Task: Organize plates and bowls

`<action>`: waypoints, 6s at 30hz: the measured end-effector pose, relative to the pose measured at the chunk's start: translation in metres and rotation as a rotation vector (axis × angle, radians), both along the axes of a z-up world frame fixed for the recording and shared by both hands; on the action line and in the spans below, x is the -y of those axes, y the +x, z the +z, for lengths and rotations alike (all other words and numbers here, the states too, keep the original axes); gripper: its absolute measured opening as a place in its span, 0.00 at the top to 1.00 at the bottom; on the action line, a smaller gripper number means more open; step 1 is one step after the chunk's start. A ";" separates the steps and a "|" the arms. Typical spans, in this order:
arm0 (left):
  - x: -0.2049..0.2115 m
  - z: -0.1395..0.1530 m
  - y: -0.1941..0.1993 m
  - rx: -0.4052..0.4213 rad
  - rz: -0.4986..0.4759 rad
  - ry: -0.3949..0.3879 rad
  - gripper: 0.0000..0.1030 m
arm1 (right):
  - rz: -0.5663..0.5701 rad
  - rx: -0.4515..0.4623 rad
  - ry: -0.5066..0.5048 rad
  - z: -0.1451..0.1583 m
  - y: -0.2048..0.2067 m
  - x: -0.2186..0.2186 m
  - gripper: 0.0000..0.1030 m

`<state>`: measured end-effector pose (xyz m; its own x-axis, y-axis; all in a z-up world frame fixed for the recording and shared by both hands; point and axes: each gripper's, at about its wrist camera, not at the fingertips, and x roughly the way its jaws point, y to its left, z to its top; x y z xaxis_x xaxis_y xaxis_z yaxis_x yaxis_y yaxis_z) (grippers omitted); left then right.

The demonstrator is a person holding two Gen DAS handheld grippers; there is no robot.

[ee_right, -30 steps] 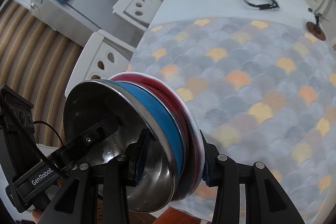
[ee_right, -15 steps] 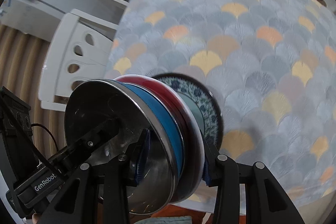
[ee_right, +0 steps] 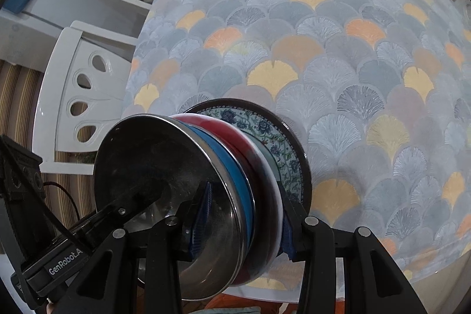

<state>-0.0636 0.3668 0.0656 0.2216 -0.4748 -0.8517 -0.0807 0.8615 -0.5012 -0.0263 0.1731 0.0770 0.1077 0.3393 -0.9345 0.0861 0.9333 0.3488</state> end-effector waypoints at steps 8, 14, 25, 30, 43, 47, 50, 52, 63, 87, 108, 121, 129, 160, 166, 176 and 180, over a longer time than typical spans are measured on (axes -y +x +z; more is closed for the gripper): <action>-0.001 0.012 -0.002 0.058 -0.008 0.032 0.64 | -0.021 0.042 -0.004 0.014 0.000 0.006 0.60; -0.001 0.027 -0.002 0.114 -0.017 0.063 0.64 | -0.022 0.078 -0.014 0.027 -0.002 0.009 0.60; -0.003 0.058 -0.007 0.207 -0.016 0.113 0.64 | 0.022 0.187 -0.090 0.064 -0.016 0.003 0.59; -0.004 0.081 -0.016 0.280 -0.012 0.142 0.63 | -0.013 0.266 -0.122 0.087 -0.036 0.005 0.48; 0.021 0.115 -0.047 0.445 -0.019 0.208 0.32 | -0.144 0.406 -0.238 0.115 -0.072 0.032 0.29; 0.026 0.117 -0.053 0.465 -0.006 0.223 0.32 | -0.154 0.373 -0.238 0.107 -0.074 0.035 0.29; 0.029 0.117 -0.055 0.478 -0.002 0.253 0.32 | -0.152 0.346 -0.233 0.100 -0.076 0.035 0.29; 0.030 0.115 -0.055 0.472 -0.004 0.256 0.32 | -0.145 0.337 -0.236 0.098 -0.077 0.035 0.29; 0.024 0.107 -0.058 0.437 -0.001 0.264 0.32 | -0.107 0.318 -0.247 0.092 -0.079 0.022 0.29; 0.021 0.104 -0.059 0.425 0.003 0.274 0.32 | -0.096 0.306 -0.229 0.088 -0.078 0.017 0.29; 0.021 0.103 -0.058 0.424 0.002 0.275 0.32 | -0.086 0.296 -0.221 0.085 -0.075 0.017 0.29; 0.023 0.101 -0.055 0.424 0.002 0.279 0.32 | -0.082 0.294 -0.215 0.085 -0.074 0.015 0.29; 0.023 0.101 -0.055 0.424 0.001 0.279 0.32 | -0.088 0.288 -0.204 0.084 -0.074 0.015 0.29; 0.030 0.102 -0.054 0.442 -0.026 0.288 0.32 | -0.091 0.287 -0.217 0.083 -0.073 0.017 0.29; 0.031 0.102 -0.054 0.444 -0.032 0.289 0.32 | -0.091 0.290 -0.222 0.084 -0.073 0.018 0.29; 0.027 0.104 -0.052 0.451 -0.020 0.302 0.32 | -0.089 0.293 -0.224 0.085 -0.072 0.017 0.29; 0.028 0.107 -0.052 0.470 -0.025 0.328 0.32 | -0.089 0.293 -0.224 0.085 -0.073 0.017 0.29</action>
